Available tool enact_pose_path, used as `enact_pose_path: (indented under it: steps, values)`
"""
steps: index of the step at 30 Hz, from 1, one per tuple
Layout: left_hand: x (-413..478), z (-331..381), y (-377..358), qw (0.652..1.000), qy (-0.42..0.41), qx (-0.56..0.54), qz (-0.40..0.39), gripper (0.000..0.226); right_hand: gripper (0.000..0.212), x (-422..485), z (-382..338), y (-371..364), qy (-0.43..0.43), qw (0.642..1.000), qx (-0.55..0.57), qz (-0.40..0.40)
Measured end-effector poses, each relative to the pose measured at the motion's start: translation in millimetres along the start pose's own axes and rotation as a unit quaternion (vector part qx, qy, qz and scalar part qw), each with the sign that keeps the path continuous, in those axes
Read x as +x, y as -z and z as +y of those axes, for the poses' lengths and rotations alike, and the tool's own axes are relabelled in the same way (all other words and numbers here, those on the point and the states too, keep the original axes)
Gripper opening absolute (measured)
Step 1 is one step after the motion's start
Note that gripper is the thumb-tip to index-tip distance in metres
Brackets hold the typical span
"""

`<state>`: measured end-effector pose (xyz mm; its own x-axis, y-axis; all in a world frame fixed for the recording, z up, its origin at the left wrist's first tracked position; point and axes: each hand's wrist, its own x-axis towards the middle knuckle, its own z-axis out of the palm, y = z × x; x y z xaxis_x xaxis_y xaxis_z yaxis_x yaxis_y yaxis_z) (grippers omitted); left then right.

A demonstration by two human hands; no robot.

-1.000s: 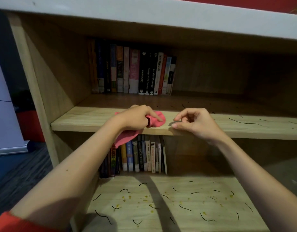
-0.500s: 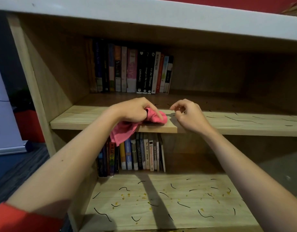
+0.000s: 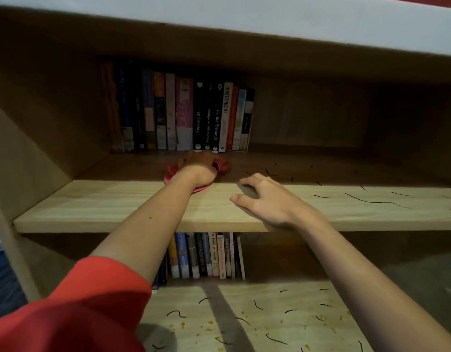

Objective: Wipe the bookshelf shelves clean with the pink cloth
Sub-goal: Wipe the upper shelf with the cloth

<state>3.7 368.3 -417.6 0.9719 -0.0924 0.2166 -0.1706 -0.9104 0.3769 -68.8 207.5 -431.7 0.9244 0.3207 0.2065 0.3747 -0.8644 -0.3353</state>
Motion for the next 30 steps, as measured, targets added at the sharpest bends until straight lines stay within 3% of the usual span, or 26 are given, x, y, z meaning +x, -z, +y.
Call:
enact_pose_path:
  steps: [5, 10, 17, 21, 27, 30]
  values:
    - [13, -7, 3, 0.995, -0.066, -0.035, -0.067, 0.044, 0.066, -1, 0, -3, -0.002, 1.0, 0.007, 0.023]
    - [4, -12, 24, 0.985, -0.11, -0.01, -0.132, 0.068, 0.062, -2, 0, -3, -0.001, 1.0, 0.013, 0.027]
    - [6, -2, 19, 0.992, -0.094, -0.01, -0.088, 0.052, 0.061, -4, -2, -2, -0.01, 0.999, 0.019, 0.029]
    - [5, -16, 26, 0.989, -0.094, 0.001, -0.114, 0.063, 0.064, -3, -1, -3, -0.009, 0.999, 0.03, 0.03]
    - [17, -19, 20, 0.993, -0.076, -0.001, -0.085, 0.05, 0.063, -4, -1, -4, -0.005, 0.999, 0.022, 0.032]
    - [12, -12, 21, 0.988, -0.097, -0.01, -0.117, 0.059, 0.063, -3, -1, -4, -0.005, 0.999, 0.028, 0.034]
